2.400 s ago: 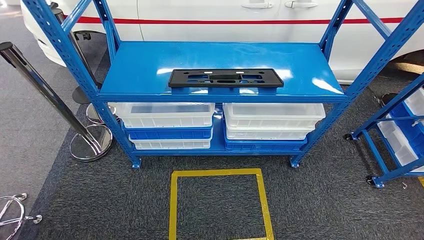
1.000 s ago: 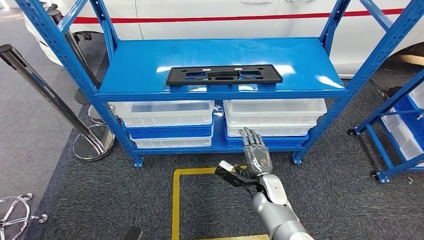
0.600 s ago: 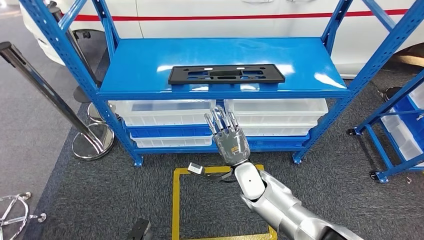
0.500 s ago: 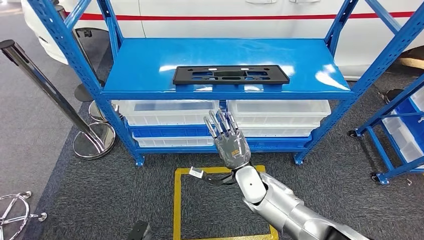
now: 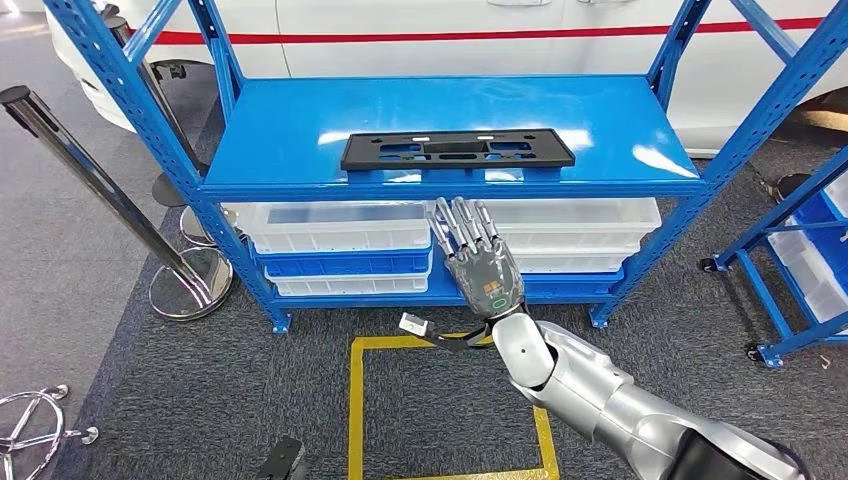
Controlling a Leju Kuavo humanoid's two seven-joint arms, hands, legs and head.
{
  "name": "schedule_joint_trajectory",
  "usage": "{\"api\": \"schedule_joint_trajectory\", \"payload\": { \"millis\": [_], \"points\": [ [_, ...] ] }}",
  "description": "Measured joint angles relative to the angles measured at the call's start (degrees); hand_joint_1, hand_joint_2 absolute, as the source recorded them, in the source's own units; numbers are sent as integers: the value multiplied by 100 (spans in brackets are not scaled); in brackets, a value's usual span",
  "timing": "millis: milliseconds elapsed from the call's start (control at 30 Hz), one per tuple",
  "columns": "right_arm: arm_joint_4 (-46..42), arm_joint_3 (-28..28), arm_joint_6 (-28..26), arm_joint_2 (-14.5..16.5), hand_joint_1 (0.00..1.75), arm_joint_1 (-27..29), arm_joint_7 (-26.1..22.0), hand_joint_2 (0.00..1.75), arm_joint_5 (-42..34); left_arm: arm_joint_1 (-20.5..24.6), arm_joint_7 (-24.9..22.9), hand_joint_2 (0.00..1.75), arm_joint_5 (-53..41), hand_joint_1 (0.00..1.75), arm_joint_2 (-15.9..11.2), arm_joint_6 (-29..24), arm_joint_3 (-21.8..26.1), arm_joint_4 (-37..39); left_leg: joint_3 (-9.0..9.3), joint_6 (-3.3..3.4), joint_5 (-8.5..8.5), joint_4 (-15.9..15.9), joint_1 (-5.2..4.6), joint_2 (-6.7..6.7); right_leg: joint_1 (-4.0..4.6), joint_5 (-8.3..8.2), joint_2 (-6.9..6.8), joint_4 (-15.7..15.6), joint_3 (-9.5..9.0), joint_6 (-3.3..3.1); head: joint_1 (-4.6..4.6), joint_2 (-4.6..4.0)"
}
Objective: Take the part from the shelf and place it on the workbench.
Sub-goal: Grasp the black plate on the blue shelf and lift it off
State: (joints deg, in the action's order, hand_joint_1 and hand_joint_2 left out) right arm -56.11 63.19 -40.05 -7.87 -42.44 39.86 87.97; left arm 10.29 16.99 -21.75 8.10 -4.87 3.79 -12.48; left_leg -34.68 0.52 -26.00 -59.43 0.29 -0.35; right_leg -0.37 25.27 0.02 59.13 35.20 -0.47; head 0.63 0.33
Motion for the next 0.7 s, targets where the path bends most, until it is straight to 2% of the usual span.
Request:
{"api": "schedule_joint_trajectory", "payload": {
  "millis": [67,133,167,200,233,300,333,367,400,500,533,567,633,667,700],
  "points": [
    [-17,0,-1,1,0,7,1,175,0,2,1,0,-4,0,-1,-1,-2,0,-181,-48,-225,-404,6,5,-33,-8,-9,-48,-52,-65,1,0],
    [-26,1,-1,4,0,37,1,175,0,-3,1,0,-7,0,-1,0,-3,0,-563,-86,-536,-1149,19,6,-26,12,-14,-51,-73,-103,2,0],
    [-28,1,0,5,0,63,1,175,1,-9,0,0,-9,0,-1,0,-3,0,-729,-101,-604,-1432,27,6,-24,26,-13,-49,-82,-108,1,0],
    [-28,2,1,5,0,90,1,175,1,-16,-1,0,-15,0,-1,0,-3,0,-813,-110,-566,-1538,32,6,-22,43,-11,-47,-97,-107,1,0],
    [-28,2,1,5,0,117,1,175,1,-20,-1,0,-22,0,-1,0,-3,0,-791,-111,-425,-1431,35,7,-22,63,-7,-43,-120,-101,2,0],
    [-27,2,1,10,0,166,1,175,0,-17,-1,0,-38,0,-2,0,-3,0,-471,-80,25,-693,36,11,-23,123,-2,-36,-194,-72,2,0],
    [-26,2,0,13,0,182,1,175,0,-12,-1,0,-42,0,-2,0,-3,0,-295,-57,168,-327,26,12,-13,153,-1,-26,-220,-50,2,0],
    [-22,2,-1,20,0,195,1,175,0,-7,-2,0,-44,0,-2,0,-7,0,-170,-29,240,-72,16,12,-5,173,-1,-24,-232,-26,2,0],
    [-16,2,-1,30,0,209,-1,175,0,-4,-2,0,-42,0,-2,0,-15,0,-123,-4,221,26,4,9,3,185,-1,-26,-231,-1,2,0],
    [2,0,-2,57,0,258,-26,175,0,-4,-3,0,-30,0,0,0,-42,0,-66,77,191,108,16,-4,8,231,-3,-23,-240,85,1,0],
    [3,-3,-3,60,0,270,-40,175,0,-1,-2,0,-28,0,1,0,-46,0,-29,109,188,141,29,-4,6,296,-3,85,-199,112,0,0],
    [6,-8,-3,61,0,281,-59,175,0,6,-1,0,-27,0,1,0,-51,0,9,140,183,170,43,-3,3,405,-2,310,-91,136,-1,0],
    [18,-27,-3,61,0,330,-121,175,0,15,-1,0,-27,0,1,0,-62,0,52,182,149,183,43,3,-12,680,-1,1049,332,166,-1,0],
    [28,-43,-3,62,0,375,-173,175,0,14,-1,0,-27,0,1,-1,-67,0,68,193,128,180,42,1,-22,750,-1,1385,559,179,-1,0],
    [42,-65,-3,66,0,428,-241,175,0,10,-1,0,-28,0,2,-3,-73,0,90,197,103,176,42,-3,-33,721,-2,1563,713,188,-1,0]
  ]
}}
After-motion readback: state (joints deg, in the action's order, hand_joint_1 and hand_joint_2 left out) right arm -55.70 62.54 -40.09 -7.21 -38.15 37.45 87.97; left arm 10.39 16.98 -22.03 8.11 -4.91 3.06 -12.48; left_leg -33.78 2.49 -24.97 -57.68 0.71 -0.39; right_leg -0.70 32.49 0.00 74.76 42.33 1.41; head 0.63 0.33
